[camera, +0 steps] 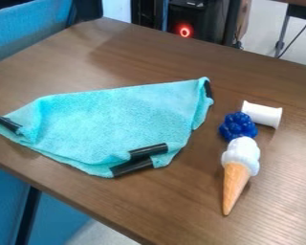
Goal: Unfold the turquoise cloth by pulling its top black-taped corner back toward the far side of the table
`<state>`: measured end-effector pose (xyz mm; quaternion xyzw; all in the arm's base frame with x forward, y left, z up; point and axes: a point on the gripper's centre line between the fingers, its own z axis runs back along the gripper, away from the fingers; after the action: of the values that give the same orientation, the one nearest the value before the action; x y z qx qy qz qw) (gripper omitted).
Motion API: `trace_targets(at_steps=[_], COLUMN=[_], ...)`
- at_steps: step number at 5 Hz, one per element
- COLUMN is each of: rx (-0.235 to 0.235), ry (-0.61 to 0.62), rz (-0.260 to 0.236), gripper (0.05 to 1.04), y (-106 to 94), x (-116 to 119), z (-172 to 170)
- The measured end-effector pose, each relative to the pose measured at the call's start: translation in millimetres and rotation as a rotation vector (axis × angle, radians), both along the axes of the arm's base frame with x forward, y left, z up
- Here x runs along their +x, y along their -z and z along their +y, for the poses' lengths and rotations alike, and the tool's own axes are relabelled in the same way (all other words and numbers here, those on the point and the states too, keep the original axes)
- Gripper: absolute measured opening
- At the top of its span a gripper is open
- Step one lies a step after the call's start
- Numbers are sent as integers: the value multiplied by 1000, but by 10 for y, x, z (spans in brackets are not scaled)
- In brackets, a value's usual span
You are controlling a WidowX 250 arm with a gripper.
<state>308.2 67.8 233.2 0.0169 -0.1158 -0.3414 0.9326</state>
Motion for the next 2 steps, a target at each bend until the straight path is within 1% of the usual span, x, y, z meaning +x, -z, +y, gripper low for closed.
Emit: trace_targets(at_steps=[1,2], rx=[-5,73], ry=[-7,9], rz=[35,76], gripper=[1001,1001], y=[113,294], x=[19,17], z=[10,-160])
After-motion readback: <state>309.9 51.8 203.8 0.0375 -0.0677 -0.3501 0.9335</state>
